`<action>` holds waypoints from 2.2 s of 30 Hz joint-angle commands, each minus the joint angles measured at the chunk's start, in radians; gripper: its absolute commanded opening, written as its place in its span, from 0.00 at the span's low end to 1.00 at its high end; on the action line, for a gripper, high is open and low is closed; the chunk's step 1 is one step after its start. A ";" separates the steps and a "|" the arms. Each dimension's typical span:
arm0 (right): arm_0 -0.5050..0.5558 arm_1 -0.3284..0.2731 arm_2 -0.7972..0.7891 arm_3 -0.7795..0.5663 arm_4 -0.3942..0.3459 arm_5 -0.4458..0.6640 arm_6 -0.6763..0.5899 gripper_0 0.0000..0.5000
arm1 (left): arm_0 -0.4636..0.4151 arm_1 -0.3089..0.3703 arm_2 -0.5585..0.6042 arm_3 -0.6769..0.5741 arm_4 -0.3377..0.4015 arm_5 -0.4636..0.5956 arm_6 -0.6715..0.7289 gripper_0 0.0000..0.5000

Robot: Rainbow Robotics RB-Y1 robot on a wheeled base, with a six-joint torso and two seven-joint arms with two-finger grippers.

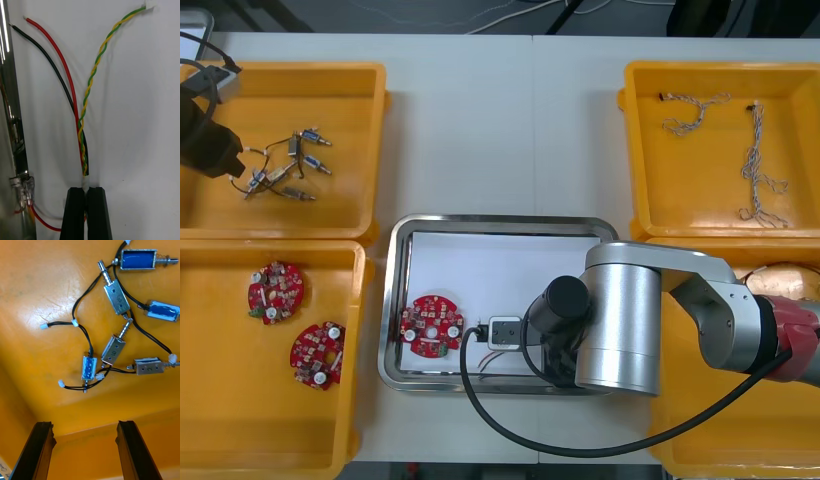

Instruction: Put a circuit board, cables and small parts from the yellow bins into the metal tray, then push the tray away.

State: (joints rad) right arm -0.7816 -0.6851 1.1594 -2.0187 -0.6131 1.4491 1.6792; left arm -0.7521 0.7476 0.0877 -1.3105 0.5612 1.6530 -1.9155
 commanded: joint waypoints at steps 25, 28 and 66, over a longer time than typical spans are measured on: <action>-0.051 0.030 -0.237 -0.109 -0.169 0.160 0.023 1.00 | -0.082 -0.033 0.098 0.080 -0.038 -0.096 -0.240 1.00; -0.050 0.030 -0.302 -0.127 -0.218 0.212 0.016 1.00 | -0.084 -0.034 0.096 0.089 -0.044 -0.110 -0.243 1.00; 0.140 -0.218 -0.997 -0.153 -0.507 0.471 -0.503 1.00 | -0.078 -0.201 0.121 0.128 -0.296 -0.243 -0.257 1.00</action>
State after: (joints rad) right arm -0.6758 -0.8306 0.2130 -2.1511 -1.1081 1.9163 1.2419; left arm -0.7907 0.5664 0.1780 -1.1656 0.2813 1.4366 -2.1206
